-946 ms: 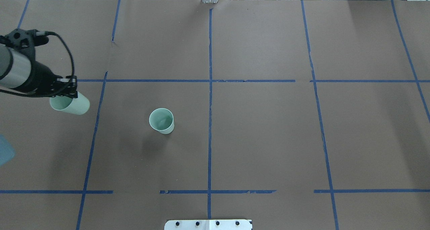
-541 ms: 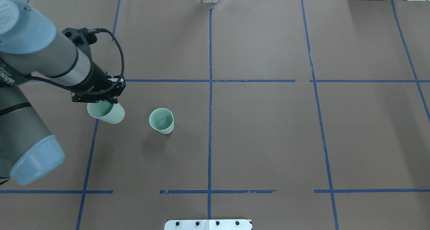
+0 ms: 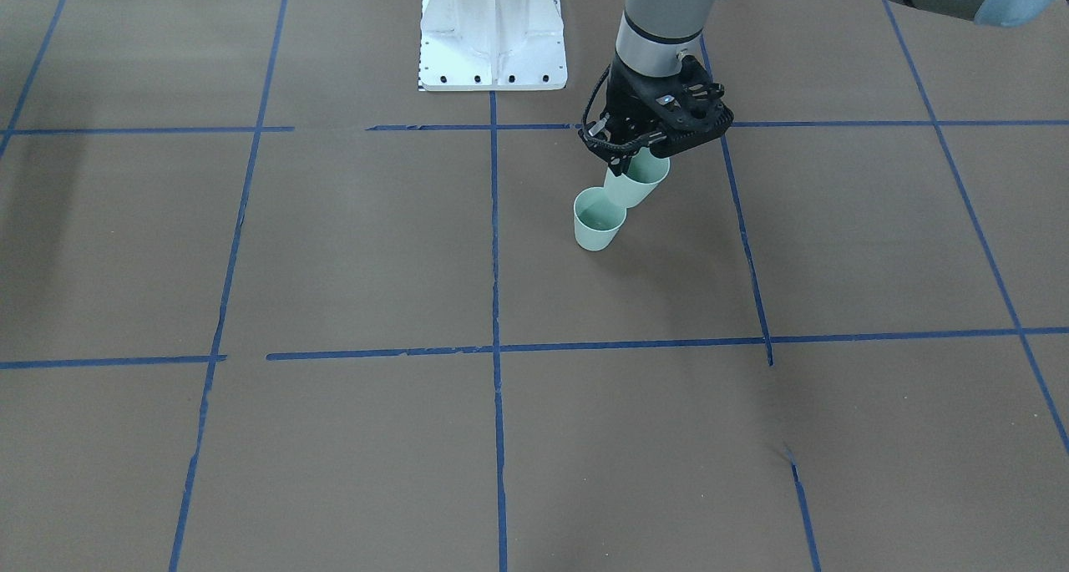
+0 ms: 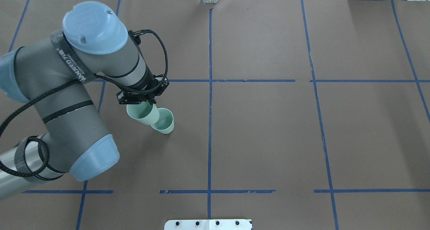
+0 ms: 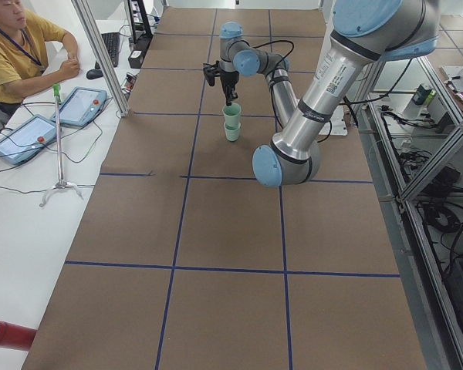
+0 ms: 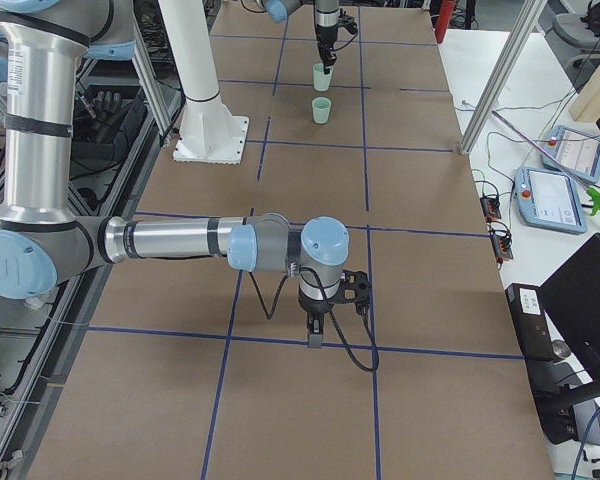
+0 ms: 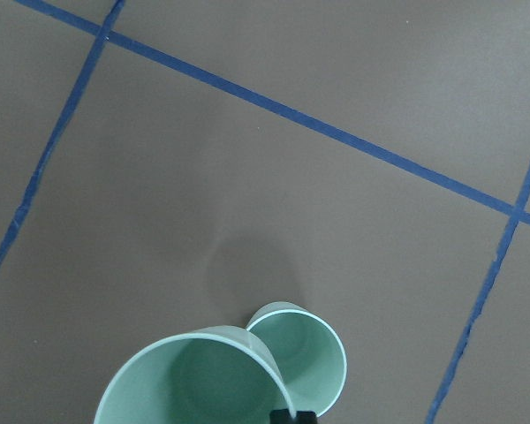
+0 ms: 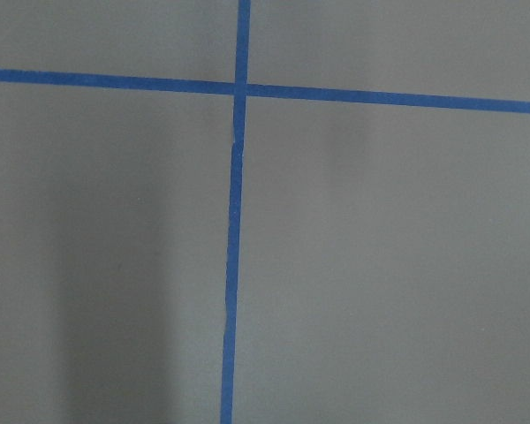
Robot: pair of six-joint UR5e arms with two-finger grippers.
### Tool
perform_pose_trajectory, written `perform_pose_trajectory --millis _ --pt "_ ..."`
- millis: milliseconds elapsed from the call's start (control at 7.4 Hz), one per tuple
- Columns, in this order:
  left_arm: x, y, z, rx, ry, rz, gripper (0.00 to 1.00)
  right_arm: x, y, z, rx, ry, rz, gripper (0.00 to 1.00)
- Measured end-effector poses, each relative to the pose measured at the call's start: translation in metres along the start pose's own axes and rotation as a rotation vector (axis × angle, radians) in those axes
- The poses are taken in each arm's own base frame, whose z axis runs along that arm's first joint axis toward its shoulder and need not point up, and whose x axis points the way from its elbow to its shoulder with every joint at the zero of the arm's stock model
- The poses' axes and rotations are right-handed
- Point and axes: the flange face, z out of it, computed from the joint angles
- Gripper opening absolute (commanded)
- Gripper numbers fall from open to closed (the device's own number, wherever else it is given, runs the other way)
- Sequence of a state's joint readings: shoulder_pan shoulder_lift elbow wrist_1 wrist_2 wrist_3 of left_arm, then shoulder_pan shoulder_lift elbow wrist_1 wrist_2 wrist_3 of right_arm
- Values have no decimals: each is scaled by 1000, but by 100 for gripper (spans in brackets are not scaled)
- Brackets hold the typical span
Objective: Stack cups
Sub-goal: 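Lower the held cup into the middle cup and open the left gripper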
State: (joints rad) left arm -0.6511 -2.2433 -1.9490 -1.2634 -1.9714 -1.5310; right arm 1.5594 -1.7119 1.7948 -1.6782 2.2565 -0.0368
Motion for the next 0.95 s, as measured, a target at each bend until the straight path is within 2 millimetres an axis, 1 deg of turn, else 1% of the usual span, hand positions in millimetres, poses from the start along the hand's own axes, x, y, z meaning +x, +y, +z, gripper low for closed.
perform_pose_trajectory --millis 270,541,946 --pt "15 11 13 -1 -16 -18 0 0 0 0 0 0 0 100" --pt "18 13 18 7 -20 -21 0 0 0 0 0 0 0 100" --pt "20 12 25 8 -31 -23 0 0 0 0 0 0 0 100"
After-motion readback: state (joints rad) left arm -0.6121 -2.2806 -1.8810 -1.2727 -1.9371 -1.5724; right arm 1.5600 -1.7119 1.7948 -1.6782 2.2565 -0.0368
